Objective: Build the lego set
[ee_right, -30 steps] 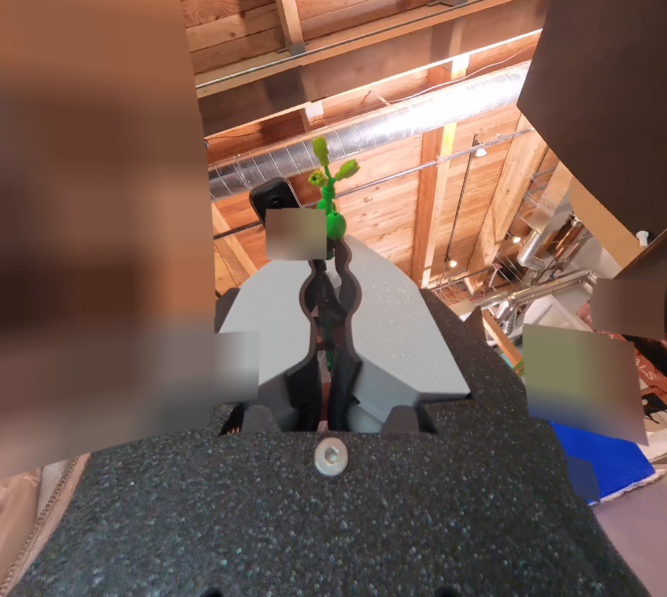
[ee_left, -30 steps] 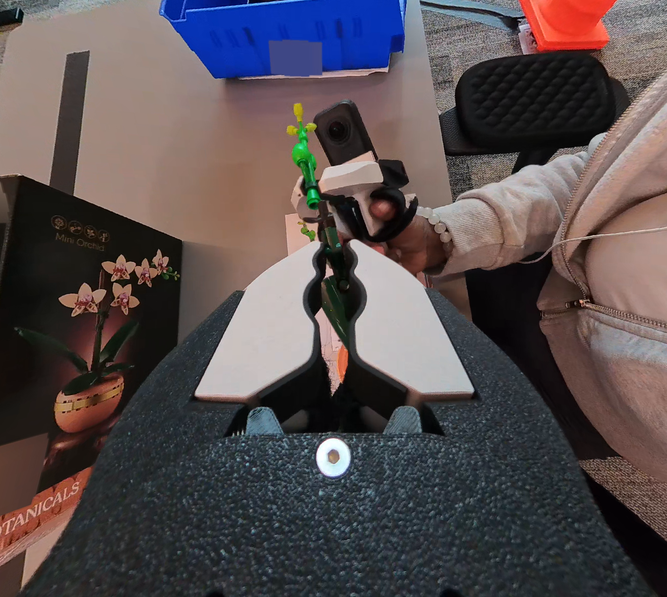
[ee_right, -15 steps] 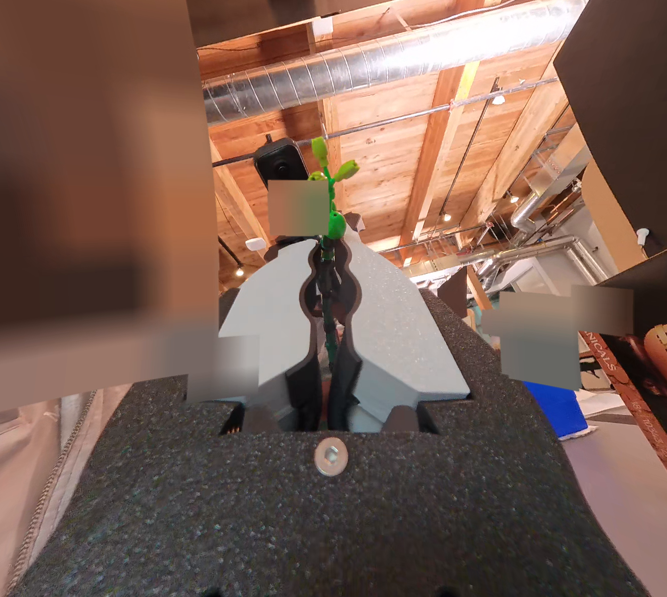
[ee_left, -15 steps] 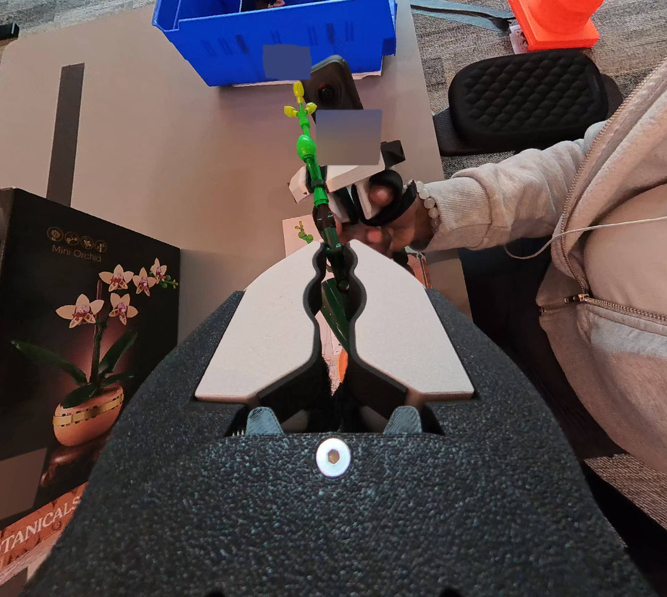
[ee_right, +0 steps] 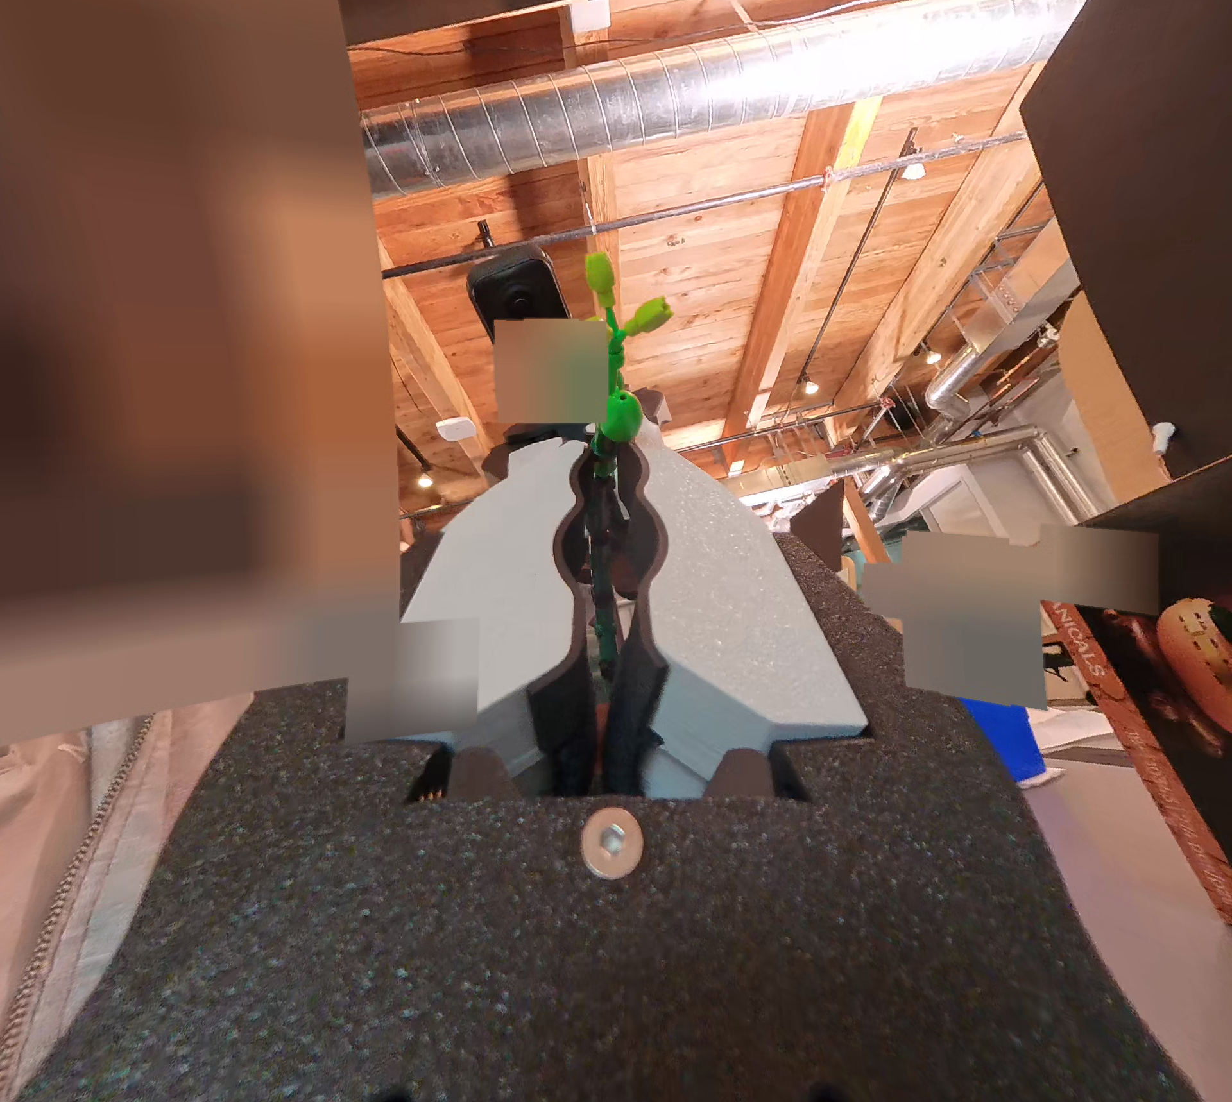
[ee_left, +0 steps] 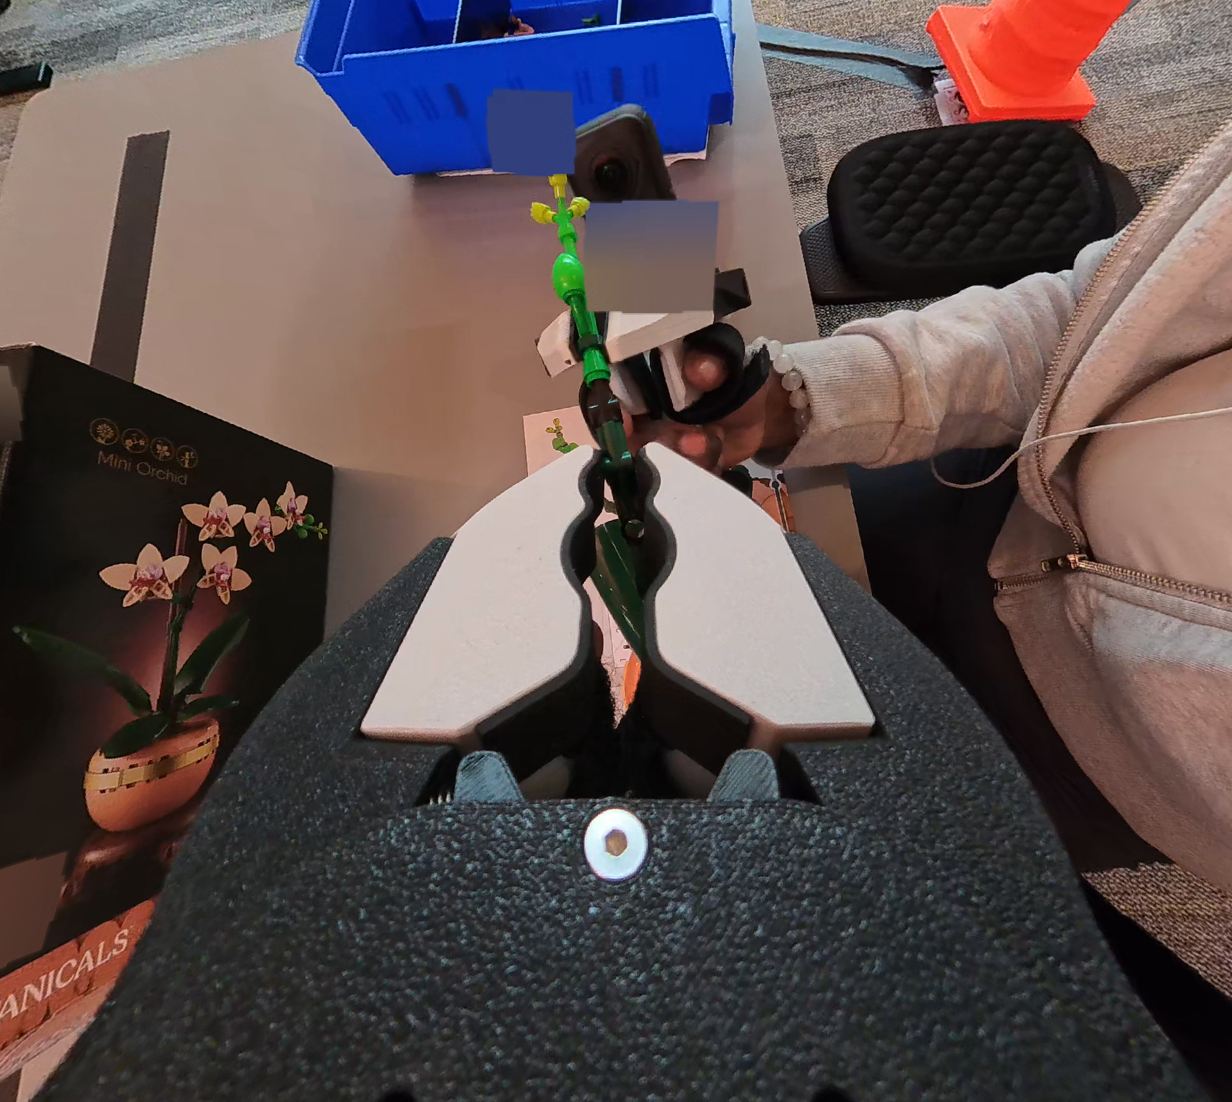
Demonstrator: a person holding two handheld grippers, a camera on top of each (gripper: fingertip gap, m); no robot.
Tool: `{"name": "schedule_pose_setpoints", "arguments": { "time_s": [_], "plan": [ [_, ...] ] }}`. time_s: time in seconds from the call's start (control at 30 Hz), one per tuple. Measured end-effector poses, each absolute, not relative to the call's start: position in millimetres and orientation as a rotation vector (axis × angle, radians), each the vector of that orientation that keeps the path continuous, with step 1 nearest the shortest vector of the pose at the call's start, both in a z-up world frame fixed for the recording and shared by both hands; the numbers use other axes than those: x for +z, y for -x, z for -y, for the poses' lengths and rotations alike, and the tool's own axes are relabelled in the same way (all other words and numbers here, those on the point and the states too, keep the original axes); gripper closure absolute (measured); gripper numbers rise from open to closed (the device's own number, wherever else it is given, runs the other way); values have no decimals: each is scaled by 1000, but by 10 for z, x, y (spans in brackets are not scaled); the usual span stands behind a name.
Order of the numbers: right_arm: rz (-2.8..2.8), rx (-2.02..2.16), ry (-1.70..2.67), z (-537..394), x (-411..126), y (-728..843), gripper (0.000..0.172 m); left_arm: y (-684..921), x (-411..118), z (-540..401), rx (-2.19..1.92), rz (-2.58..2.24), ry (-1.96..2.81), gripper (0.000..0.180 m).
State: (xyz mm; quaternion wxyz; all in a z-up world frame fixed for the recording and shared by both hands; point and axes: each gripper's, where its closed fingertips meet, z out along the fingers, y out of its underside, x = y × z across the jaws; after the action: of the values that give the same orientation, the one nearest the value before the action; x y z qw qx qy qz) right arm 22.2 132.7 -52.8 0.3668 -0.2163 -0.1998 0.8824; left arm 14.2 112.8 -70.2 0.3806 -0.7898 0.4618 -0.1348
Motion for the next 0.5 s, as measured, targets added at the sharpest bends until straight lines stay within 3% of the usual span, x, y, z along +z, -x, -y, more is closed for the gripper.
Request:
{"name": "schedule_pose_setpoints", "arguments": {
  "time_s": [0.03, 0.5],
  "plan": [
    [520, 2258, 562, -1327, -529, -222, 166, -140, -703, -1130, -340, -1180, 2015, 172],
    [530, 2214, 586, -1318, -528, -222, 166, -154, -707, -1135, -346, -1165, 2009, 173]
  ]
}}
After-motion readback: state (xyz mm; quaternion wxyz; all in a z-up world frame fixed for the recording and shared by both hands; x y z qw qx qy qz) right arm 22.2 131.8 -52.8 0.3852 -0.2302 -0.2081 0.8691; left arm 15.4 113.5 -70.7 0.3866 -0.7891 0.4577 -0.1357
